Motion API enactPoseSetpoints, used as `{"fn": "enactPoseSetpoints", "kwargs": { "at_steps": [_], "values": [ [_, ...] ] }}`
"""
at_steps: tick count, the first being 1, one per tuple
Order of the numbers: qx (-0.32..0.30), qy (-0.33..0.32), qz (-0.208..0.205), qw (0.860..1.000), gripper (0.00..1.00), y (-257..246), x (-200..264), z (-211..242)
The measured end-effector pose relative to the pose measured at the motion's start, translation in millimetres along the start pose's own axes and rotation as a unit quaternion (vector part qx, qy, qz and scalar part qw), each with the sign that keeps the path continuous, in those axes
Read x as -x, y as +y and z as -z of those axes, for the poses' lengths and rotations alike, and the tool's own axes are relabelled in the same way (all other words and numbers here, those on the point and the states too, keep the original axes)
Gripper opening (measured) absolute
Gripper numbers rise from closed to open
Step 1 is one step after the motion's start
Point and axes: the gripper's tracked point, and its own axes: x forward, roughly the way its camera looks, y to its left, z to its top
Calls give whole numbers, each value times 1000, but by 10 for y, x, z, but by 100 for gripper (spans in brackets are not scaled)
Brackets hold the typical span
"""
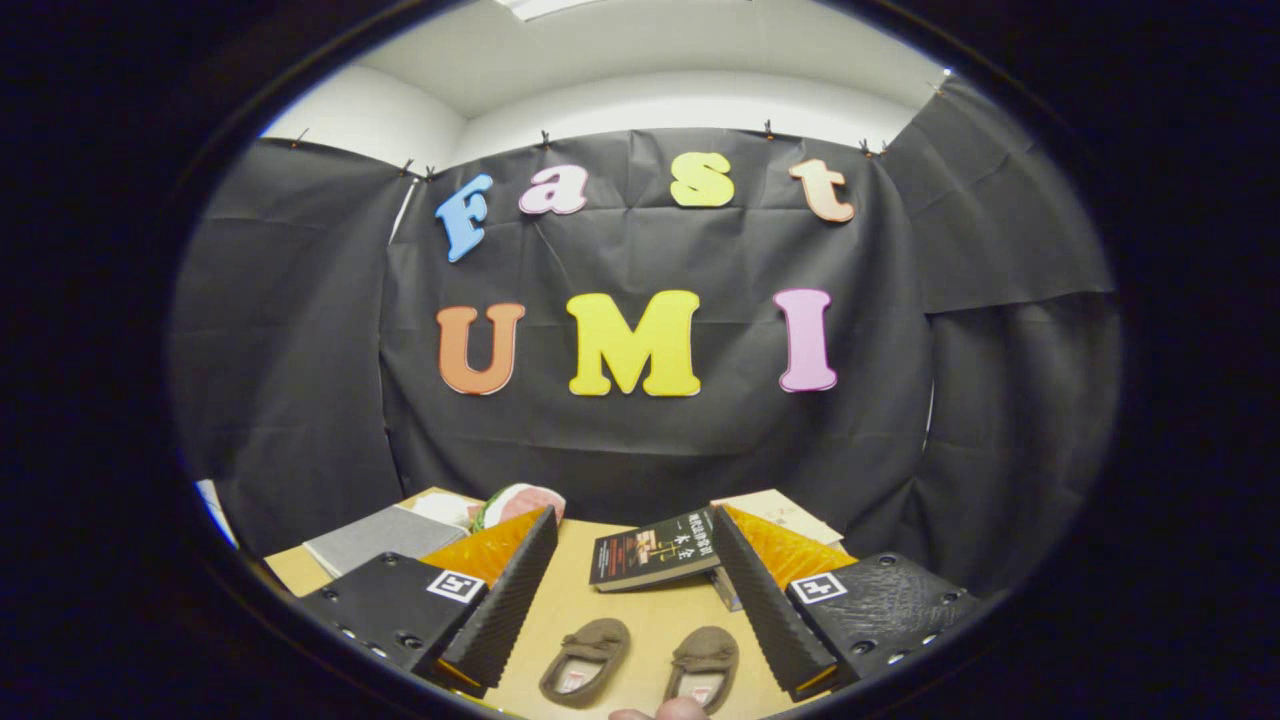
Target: Open the storage box then place both shoes into the box .Put the left shoe in first, then the right shoe, with the right side of both shoes facing outward in a uniform manner.
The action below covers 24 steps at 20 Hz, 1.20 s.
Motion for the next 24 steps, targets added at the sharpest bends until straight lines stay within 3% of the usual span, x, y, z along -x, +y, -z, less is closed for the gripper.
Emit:
{"fn": "enactPoseSetpoints", "kwargs": {
  "at_steps": [5, 13, 24],
  "values": [
    [-11, 14, -20, 1000, 95, 132, -78, 106],
    [-23, 41, -85, 995, 95, 756, -277, 440],
    [-105, 155, -193, 963, 95, 2019, -708, 1616]
  ]
}}
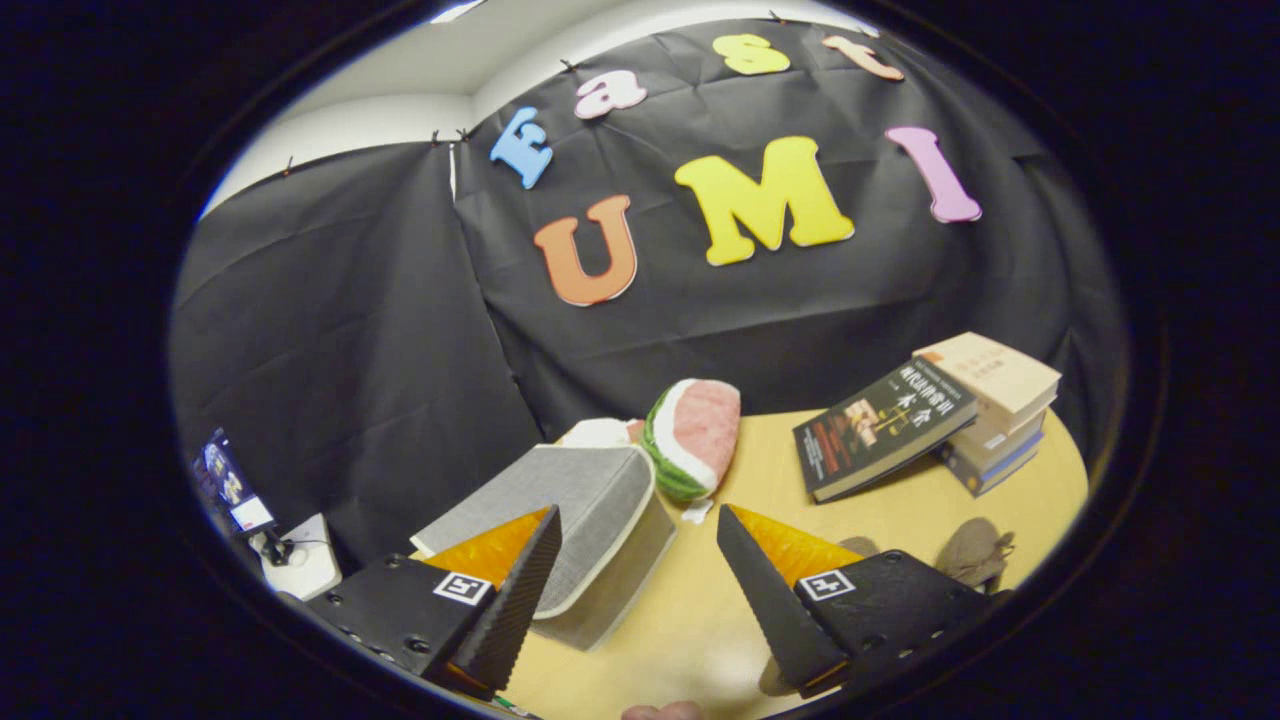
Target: Open the storage box then place both shoes into the box .Put the left shoe in first, then the right shoe, with the right side of both shoes facing outward in a uniform manner.
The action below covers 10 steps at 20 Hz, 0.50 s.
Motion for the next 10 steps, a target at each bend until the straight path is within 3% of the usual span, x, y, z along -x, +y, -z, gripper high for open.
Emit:
{"fn": "enactPoseSetpoints", "kwargs": {
  "at_steps": [5, 10],
  "values": [
    [-52, 58, -55, 995, 95, 220, -363, 477],
    [-138, 79, -77, 984, 95, 256, -631, 630]
  ]
}}
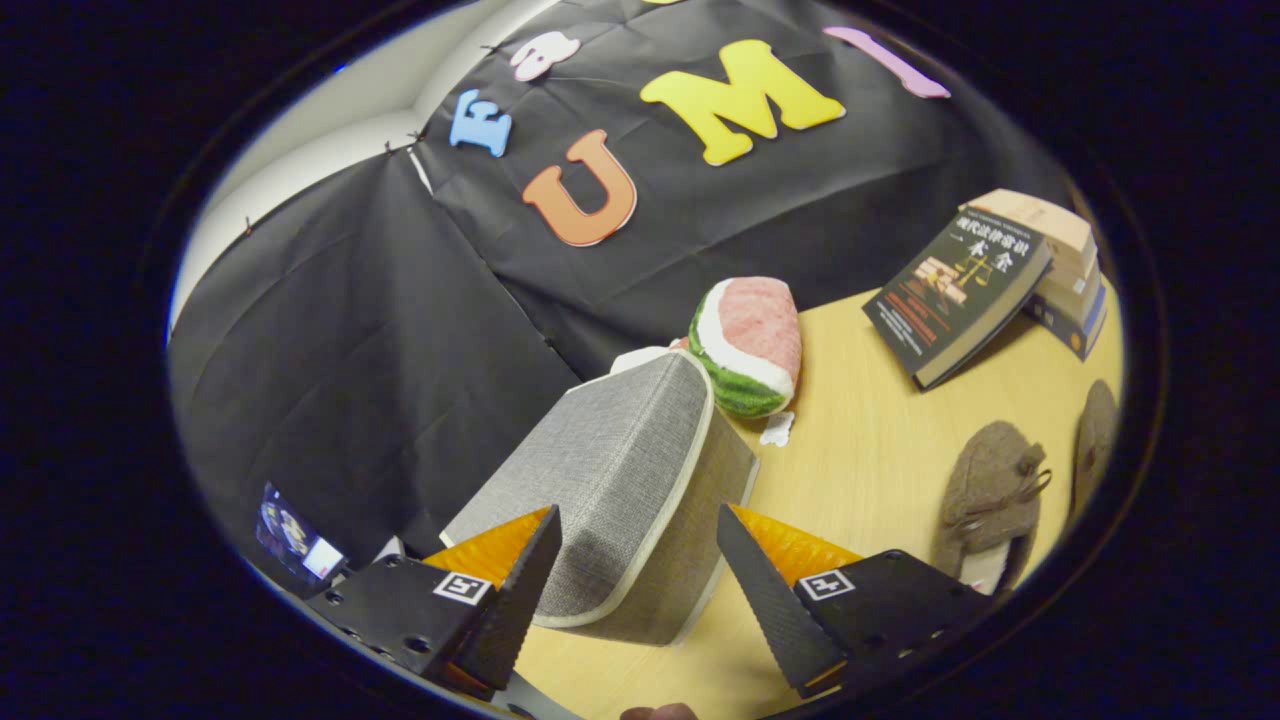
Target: Open the storage box then place both shoes into the box .Put the left shoe in first, then the right shoe, with the right side of both shoes facing outward in a uniform manner.
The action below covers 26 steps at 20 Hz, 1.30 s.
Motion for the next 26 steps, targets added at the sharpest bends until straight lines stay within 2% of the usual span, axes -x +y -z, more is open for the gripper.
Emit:
{"fn": "enactPoseSetpoints", "kwargs": {
  "at_steps": [4, 9, 16, 18, 23, 26],
  "values": [
    [-65, 8, -35, 997, 95, 2, -92, 65],
    [-146, 28, -74, 986, 94, 14, -116, 137],
    [-180, 35, -113, 977, 93, 172, -149, 75],
    [-172, 40, -109, 978, 93, 165, -180, 97],
    [-218, 62, -123, 966, 93, 222, -271, 194],
    [-206, 62, -114, 970, 70, 221, -218, 127]
  ]
}}
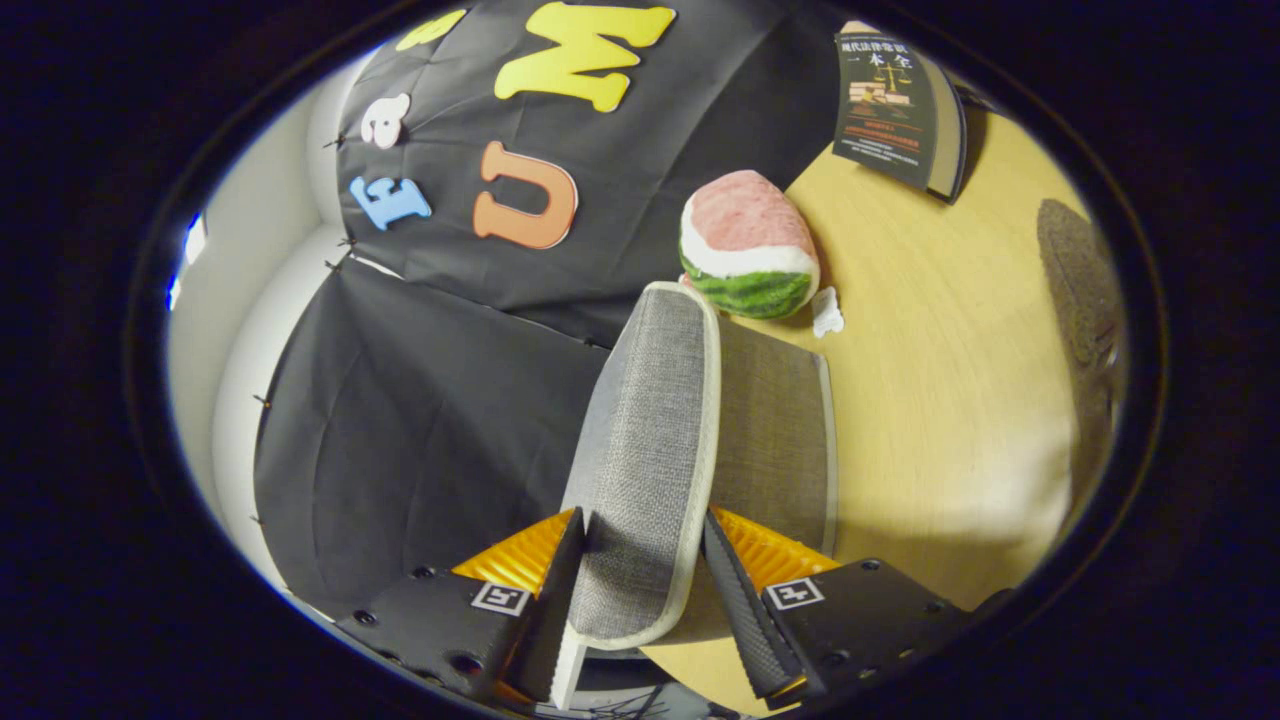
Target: Open the storage box then place both shoes into the box .Put the left shoe in first, then the right shoe, with the right side of both shoes facing outward in a uniform manner.
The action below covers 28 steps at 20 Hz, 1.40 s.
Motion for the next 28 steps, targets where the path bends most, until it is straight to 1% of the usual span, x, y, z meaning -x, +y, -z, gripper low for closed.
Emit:
{"fn": "enactPoseSetpoints", "kwargs": {
  "at_steps": [1, 2, 5, 7, 8, 9, 10, 11, 12, 14, 16, 20, 24, 28],
  "values": [
    [8, -6, 0, 1000, 62, 12, 63, -85],
    [14, -8, 10, 1000, 54, 12, 106, -64],
    [28, -30, 28, 999, 31, -5, 232, -201],
    [44, -31, 22, 998, 15, 140, 257, -221],
    [66, -27, 18, 997, 11, 247, 280, -228],
    [89, -27, 19, 996, 11, 316, 288, -232],
    [117, -32, 36, 992, 11, 390, 419, -260],
    [126, -45, 37, 990, 11, 415, 265, -382],
    [127, -39, 41, 990, 0, 457, 291, -353],
    [125, -39, 43, 990, 0, 560, 249, -373],
    [138, -44, 38, 989, 0, 789, 258, -416],
    [189, -57, 3, 980, 0, 1585, 164, -464],
    [255, -56, -5, 965, 0, 2190, -182, -364],
    [296, -48, -2, 954, 0, 2610, -623, -204]
  ]
}}
